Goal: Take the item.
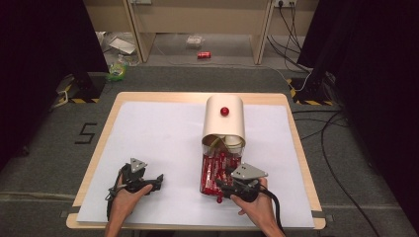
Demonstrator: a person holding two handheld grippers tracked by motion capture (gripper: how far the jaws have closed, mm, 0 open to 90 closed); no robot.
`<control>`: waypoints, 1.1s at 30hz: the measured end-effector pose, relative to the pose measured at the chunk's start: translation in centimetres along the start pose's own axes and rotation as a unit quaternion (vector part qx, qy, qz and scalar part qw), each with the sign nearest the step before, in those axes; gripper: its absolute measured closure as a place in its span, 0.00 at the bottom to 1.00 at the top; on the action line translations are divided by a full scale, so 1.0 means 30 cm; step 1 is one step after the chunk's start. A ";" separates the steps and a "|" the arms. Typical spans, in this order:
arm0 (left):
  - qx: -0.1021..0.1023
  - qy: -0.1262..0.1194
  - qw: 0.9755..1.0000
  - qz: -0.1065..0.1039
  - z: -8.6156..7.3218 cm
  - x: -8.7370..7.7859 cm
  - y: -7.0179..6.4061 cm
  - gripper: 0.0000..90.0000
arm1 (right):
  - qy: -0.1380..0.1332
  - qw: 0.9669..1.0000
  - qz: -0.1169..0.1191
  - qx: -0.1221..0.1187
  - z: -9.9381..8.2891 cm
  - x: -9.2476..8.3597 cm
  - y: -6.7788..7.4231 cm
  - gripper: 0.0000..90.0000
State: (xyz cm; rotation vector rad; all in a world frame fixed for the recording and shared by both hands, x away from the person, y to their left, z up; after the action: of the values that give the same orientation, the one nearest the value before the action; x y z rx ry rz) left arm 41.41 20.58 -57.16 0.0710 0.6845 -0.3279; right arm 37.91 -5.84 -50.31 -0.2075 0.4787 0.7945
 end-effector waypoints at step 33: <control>0.000 0.000 1.000 0.000 0.000 0.000 0.000 0.08 | 0.034 0.999 -0.018 0.007 -0.004 0.053 -0.068 0.80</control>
State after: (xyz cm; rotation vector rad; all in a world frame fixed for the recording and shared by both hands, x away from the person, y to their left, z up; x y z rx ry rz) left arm 41.41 20.58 -57.16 0.0714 0.6835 -0.3277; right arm 40.31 -6.27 -51.17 -0.2307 0.5430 0.7502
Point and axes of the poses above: each handheld gripper's, and its own axes: x roughly forward along the jaws, z roughly out of its top, y roughly to its left, the point moved 10 cm from there along x, roughly forward along the jaws, and after that the axes turned 3 degrees about -y, right-handed, at the moved point
